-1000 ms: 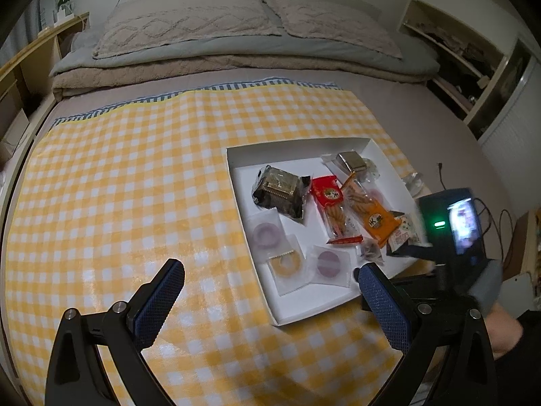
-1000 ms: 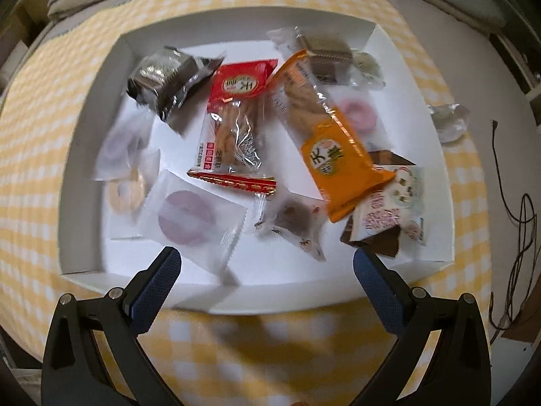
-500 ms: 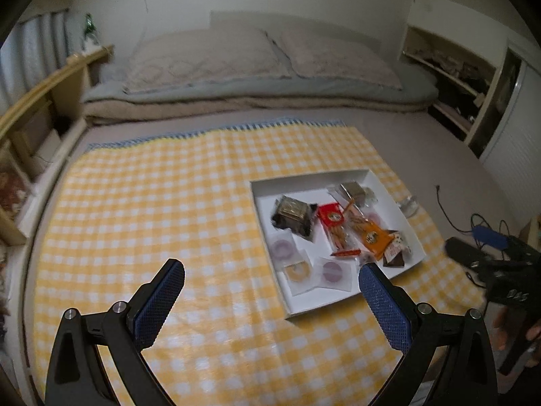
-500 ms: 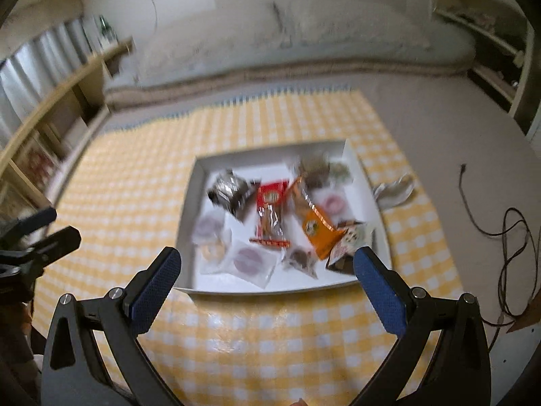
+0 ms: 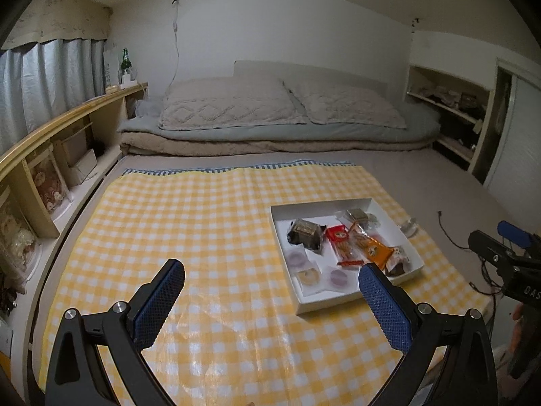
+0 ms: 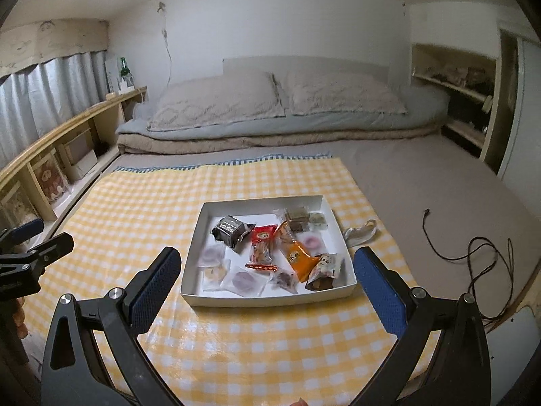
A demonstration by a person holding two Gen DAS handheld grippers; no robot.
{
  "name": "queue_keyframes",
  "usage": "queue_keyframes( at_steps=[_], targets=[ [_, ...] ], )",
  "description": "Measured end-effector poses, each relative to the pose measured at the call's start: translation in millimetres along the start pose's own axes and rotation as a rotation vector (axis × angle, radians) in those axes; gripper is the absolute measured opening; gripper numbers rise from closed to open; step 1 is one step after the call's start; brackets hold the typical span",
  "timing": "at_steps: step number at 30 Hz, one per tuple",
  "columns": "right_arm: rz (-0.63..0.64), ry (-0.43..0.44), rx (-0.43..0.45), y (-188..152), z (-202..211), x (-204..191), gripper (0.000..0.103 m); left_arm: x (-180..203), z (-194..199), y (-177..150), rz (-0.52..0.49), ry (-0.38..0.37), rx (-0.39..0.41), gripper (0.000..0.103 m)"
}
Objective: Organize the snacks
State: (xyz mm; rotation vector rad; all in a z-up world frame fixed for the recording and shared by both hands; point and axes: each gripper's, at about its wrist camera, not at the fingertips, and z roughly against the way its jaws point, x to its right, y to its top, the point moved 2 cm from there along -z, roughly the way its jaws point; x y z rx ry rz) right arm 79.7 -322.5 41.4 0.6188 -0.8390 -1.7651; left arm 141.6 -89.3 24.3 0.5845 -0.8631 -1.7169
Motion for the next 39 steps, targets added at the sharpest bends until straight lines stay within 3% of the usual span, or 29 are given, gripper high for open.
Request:
queue_keyframes(
  at_steps=[8,16,39],
  targets=[
    [0.016,-0.017,0.028,-27,12,-6,0.103,1,17,-36,-0.008,0.049,0.021,0.103],
    [0.049,-0.06,0.054,-40,15,-10,0.103,7,7,-42,-0.038,0.086,0.039,0.103],
    [0.051,-0.072,0.068,-40,14,-10,0.103,2,-1,-39,-0.031,0.077,0.026,0.103]
  ],
)
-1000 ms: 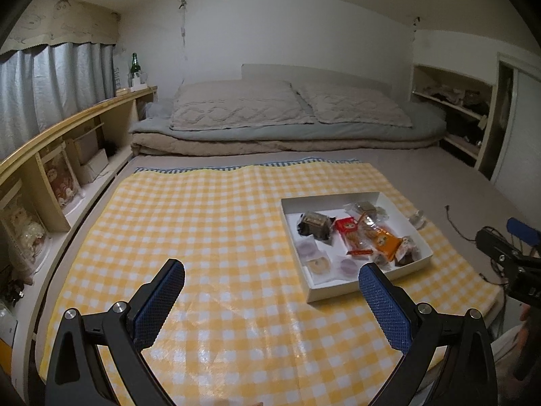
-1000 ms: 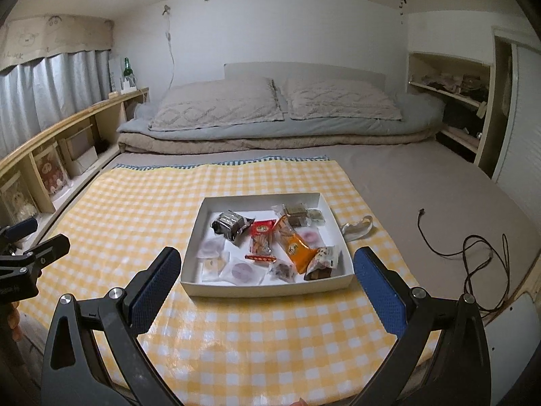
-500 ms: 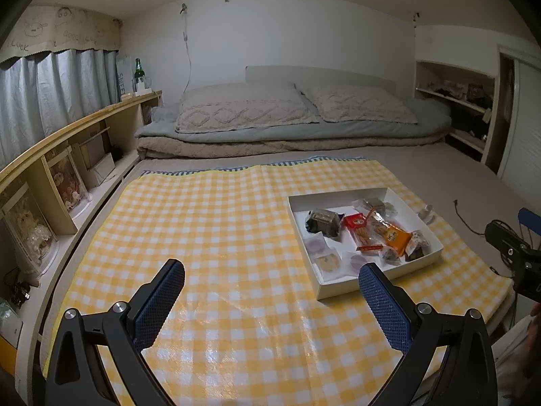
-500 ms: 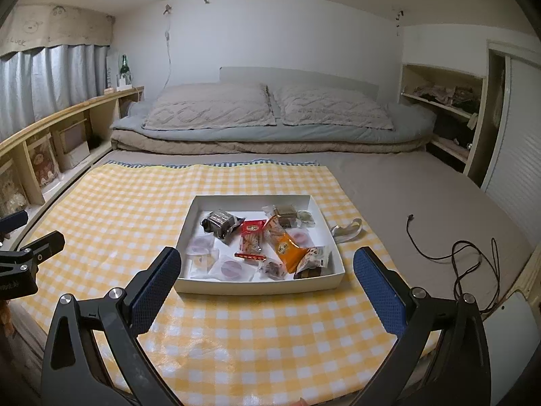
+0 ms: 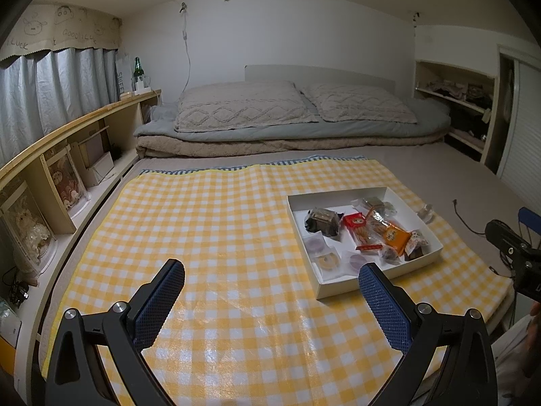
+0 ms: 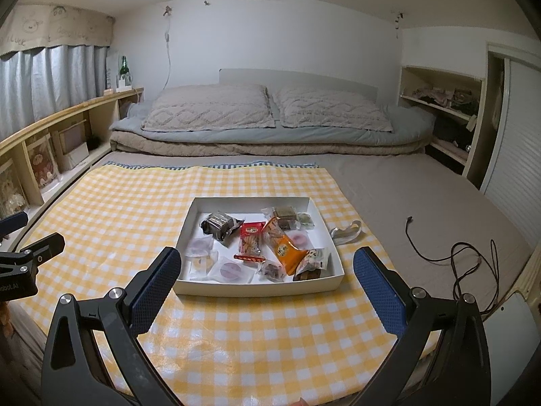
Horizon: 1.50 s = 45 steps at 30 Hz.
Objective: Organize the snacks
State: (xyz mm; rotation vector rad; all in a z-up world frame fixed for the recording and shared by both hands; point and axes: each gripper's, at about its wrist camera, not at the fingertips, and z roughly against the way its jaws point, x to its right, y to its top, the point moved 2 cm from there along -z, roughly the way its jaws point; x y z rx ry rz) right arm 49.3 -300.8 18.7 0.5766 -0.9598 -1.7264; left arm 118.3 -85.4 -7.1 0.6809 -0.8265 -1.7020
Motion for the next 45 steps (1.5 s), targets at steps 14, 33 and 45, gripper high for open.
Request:
queue_keyframes(
  at_steps=[14,33,45],
  targets=[
    [0.0,0.0,0.002,1.1,-0.2,1.7,0.103,-0.6,0.0,0.0,0.001,0.001,0.001,0.103],
    [0.001,0.0,0.004,0.0,-0.6,1.4,0.103,1.3,-1.2,-0.6,0.001,0.005,0.002,0.103],
    [0.001,-0.001,0.004,0.6,-0.6,1.3,0.103,1.1,-0.2,-1.1,0.0,0.004,0.003,0.103]
  ],
)
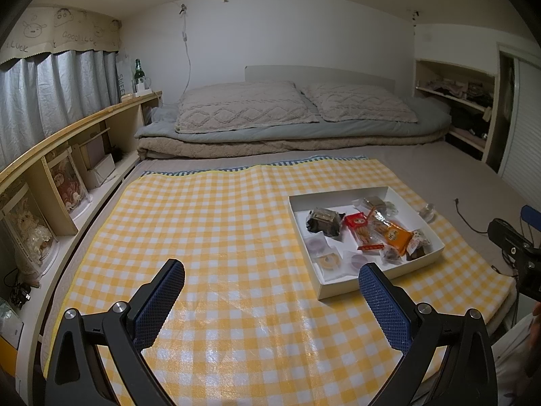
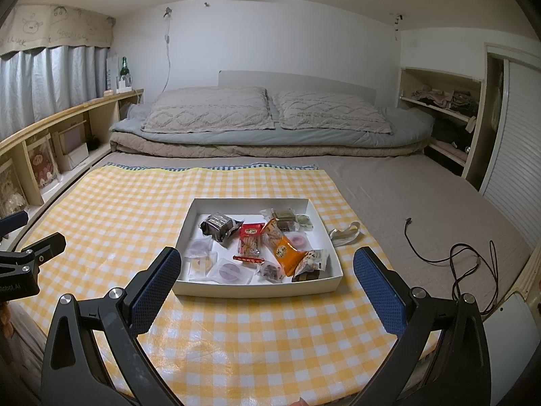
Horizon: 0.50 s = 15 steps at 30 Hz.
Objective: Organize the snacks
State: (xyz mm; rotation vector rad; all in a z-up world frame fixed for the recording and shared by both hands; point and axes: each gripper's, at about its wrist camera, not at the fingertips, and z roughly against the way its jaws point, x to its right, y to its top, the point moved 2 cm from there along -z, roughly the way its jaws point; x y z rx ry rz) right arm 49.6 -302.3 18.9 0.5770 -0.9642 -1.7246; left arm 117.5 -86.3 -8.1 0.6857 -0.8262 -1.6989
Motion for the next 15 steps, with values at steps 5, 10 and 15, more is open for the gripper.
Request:
queue_keyframes(
  at_steps=[5,10,15],
  targets=[
    [0.001,0.0,0.0,-0.9,0.4,-1.1,0.103,-3.0,-3.6,0.3,0.003,0.002,0.0,0.103],
    [0.005,0.001,-0.001,0.4,0.3,0.3,0.103,-4.4,-4.3,0.3,-0.001,0.008,0.006,0.103],
    [0.005,0.002,0.0,0.1,0.2,0.1,0.103,-3.4,-4.3,-0.3,-0.001,0.006,0.006,0.103]
  ],
)
